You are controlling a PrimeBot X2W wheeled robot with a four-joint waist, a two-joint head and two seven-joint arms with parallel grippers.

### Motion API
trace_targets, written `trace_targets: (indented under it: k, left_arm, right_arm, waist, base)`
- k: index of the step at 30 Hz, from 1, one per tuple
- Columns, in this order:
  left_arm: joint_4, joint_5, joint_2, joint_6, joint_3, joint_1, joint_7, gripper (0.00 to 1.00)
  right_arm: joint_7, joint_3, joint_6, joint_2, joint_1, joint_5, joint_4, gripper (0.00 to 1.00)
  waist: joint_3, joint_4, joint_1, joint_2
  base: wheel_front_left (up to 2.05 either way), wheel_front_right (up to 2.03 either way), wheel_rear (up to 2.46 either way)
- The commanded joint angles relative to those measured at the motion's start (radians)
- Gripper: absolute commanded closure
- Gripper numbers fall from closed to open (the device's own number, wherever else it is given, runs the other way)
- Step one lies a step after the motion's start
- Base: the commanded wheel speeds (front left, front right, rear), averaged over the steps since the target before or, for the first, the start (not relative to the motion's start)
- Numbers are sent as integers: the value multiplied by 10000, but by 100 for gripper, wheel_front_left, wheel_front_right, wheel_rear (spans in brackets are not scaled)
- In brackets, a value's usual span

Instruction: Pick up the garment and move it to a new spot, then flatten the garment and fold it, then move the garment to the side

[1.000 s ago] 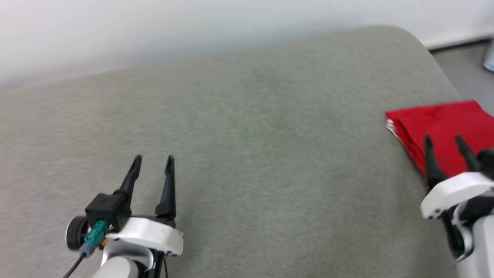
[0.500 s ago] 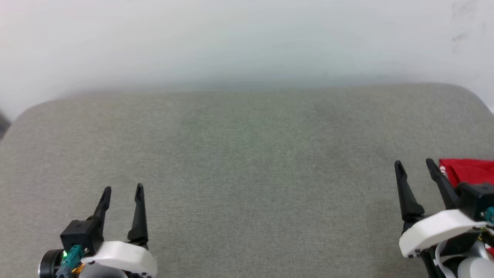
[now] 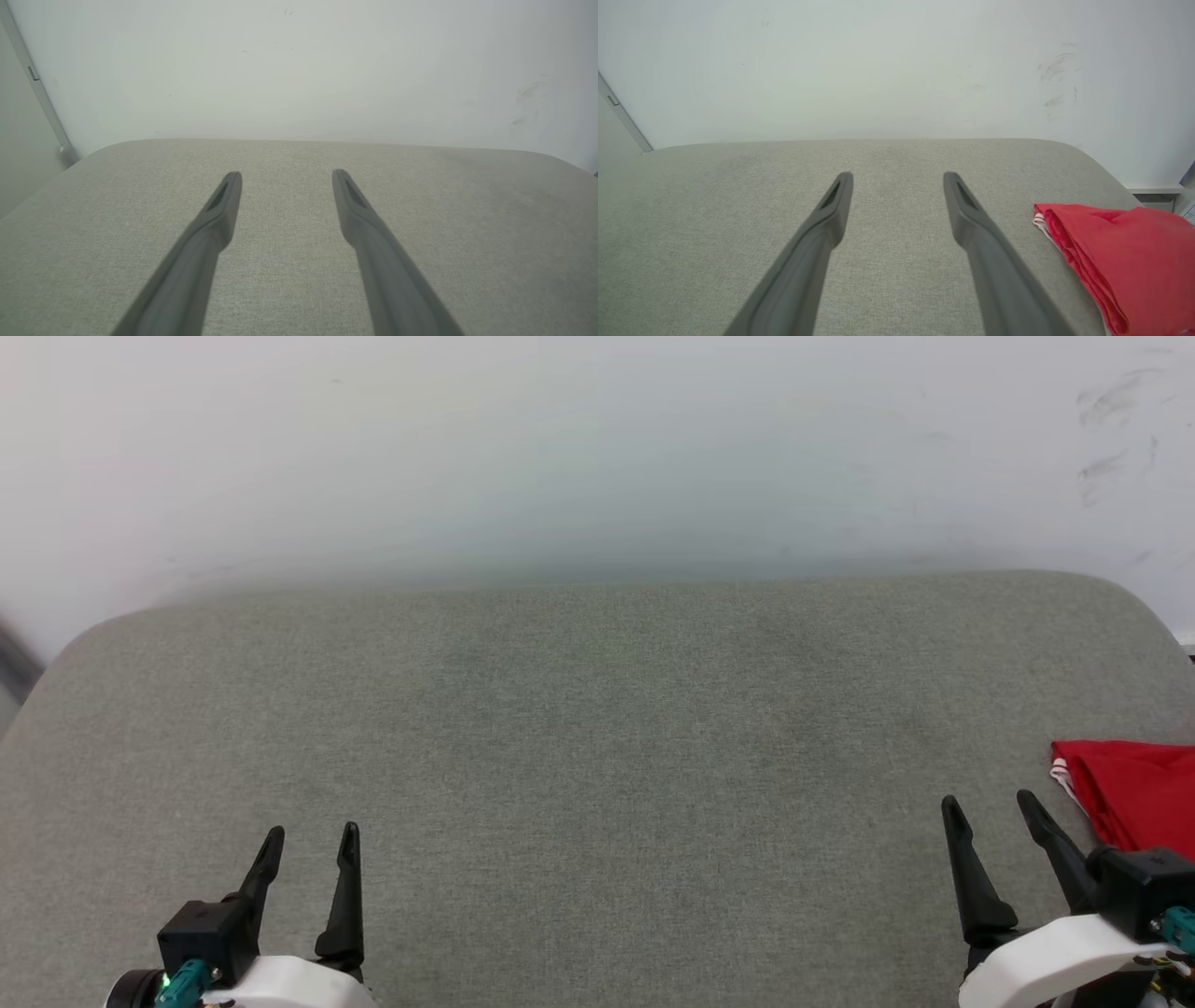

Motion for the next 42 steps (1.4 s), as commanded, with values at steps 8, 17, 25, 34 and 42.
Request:
trace_targets:
  k: [8,17,25,34,42]
  left_arm:
    - [51,-43,3,-68,66,76,-56,0]
    - [115,-17,-21,-100,24,110,8,100]
    - [368,-887,-467,-383,296,113,299,100]
    - [613,-2102,-868,-840,826,-99,696,100]
    - [786,-2956,-1156,-1166,1205,-249,981,100]
  right_arm:
    - [-48,89,-7,91,-48,-25,-184,0]
    - [-37,106,0,42,-8,1,-152,100]
    - [-54,115,0,11,-73,1267,329,100]
    - [-88,95,-1,-52,-366,3038,779,100]
    - [-105,74,-1,-83,-555,4277,1083,100]
  waist:
    - [47,-59,1,0]
    - [84,-48,1,0]
    - [104,-28,1,0]
    - [130,3,1,0]
    - [150,27,1,0]
  base:
    - [0,0,0]
    - [0,0,0]
    - [0,0,0]
    - [0,0,0]
    - [0,0,0]
